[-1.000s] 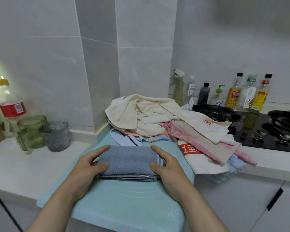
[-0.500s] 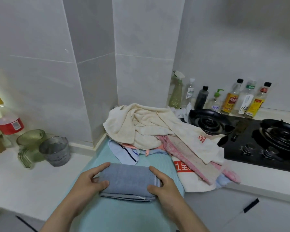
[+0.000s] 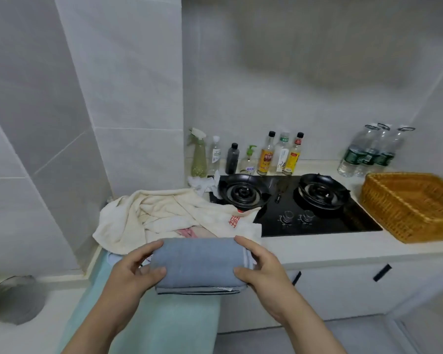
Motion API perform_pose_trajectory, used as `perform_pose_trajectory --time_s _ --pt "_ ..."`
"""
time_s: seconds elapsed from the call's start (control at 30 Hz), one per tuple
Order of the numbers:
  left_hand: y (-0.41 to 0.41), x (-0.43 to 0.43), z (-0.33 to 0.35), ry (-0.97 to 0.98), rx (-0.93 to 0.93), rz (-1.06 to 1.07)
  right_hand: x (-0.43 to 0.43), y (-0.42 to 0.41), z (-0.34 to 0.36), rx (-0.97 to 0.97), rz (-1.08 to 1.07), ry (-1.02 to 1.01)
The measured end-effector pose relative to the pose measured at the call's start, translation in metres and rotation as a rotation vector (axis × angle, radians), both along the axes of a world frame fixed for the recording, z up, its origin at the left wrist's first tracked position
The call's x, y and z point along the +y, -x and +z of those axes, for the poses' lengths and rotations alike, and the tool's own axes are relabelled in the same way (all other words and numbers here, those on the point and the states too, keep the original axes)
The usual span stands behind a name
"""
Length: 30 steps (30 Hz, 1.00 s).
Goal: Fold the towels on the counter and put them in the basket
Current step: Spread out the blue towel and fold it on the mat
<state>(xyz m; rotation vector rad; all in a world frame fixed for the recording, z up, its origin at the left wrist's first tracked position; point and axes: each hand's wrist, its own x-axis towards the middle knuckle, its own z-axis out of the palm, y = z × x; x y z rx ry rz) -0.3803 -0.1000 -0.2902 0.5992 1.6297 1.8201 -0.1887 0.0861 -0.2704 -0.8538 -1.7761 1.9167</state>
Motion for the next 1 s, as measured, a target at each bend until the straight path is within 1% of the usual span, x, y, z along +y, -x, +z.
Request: perform_pose_trajectory --time_s 0.13,0.3,0.47,0.57,0.73,0.9,1.0 --pt "-0.02 0.044 0.021 -0.051 -0.009 -0.103 0.018 -0.038 0.024 0.048 -0.149 -0.019" --pt "-0.046 0.095 0.033 -0.044 -0.036 -0.245 0.051 -0.083 0.034 0.066 -0.229 -0.018" --pt "-0.08 0.142 0.049 -0.065 -0.103 -0.294 0.097 -0.121 0.036 0.081 -0.219 0.041" --pt "-0.102 0.17 0.053 -0.048 -0.09 -0.298 0.128 -0.141 0.037 0.067 -0.195 0.034" --pt "-0.139 0.225 0.052 -0.073 -0.075 -0.284 0.186 -0.178 0.041 0.074 -0.166 0.046" --pt "-0.183 0.281 0.053 -0.041 -0.048 -0.348 0.244 -0.228 0.047 0.047 -0.131 0.02" --pt "-0.21 0.314 0.058 -0.048 -0.031 -0.373 0.273 -0.258 0.054 0.07 -0.141 0.022"
